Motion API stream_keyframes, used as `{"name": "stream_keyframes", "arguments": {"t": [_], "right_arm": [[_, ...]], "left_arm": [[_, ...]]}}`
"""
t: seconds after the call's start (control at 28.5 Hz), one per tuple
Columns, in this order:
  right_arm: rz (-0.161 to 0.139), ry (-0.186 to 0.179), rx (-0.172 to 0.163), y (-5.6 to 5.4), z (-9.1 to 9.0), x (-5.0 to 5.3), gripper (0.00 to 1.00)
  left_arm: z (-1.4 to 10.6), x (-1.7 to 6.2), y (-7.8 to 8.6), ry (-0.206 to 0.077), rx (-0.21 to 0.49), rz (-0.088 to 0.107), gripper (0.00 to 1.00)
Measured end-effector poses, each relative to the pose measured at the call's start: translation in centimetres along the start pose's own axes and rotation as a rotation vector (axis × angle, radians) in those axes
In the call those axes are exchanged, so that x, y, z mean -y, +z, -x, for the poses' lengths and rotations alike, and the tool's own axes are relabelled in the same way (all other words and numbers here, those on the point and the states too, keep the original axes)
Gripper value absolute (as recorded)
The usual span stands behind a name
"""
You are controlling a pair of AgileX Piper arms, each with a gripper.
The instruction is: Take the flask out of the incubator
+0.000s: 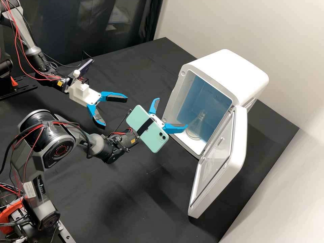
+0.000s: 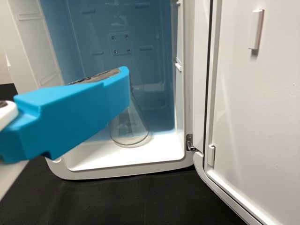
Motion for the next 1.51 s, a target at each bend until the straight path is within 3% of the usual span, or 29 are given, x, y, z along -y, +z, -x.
{"name": "stream_keyframes", "arguments": {"t": [0.39,0.53,0.81,0.95,1.12,1.51], "right_arm": [[-0.006,0.001,0.001,0.0,0.0,0.0,1.00],[-0.008,0.014,-0.001,0.5,-0.3,0.4,1.00],[-0.014,-0.026,0.072,2.8,-2.0,2.2,1.00],[-0.004,-0.001,0.102,3.6,-3.4,2.0,1.00],[-0.025,0.032,0.155,4.7,-4.7,1.6,1.00],[-0.031,0.063,0.188,5.0,-6.7,1.0,1.00]], "left_arm": [[0.0,0.11,-0.6,-0.006,-0.017,0.001,1.00],[0.0,0.11,-0.6,-0.006,-0.017,0.001,1.00],[0.0,0.11,-0.6,-0.006,-0.017,0.001,1.00],[0.0,0.11,-0.6,-0.006,-0.017,0.001,1.00],[0.0,0.11,-0.6,-0.006,-0.017,0.001,1.00],[0.0,0.11,-0.6,-0.006,-0.017,0.001,1.00]]}}
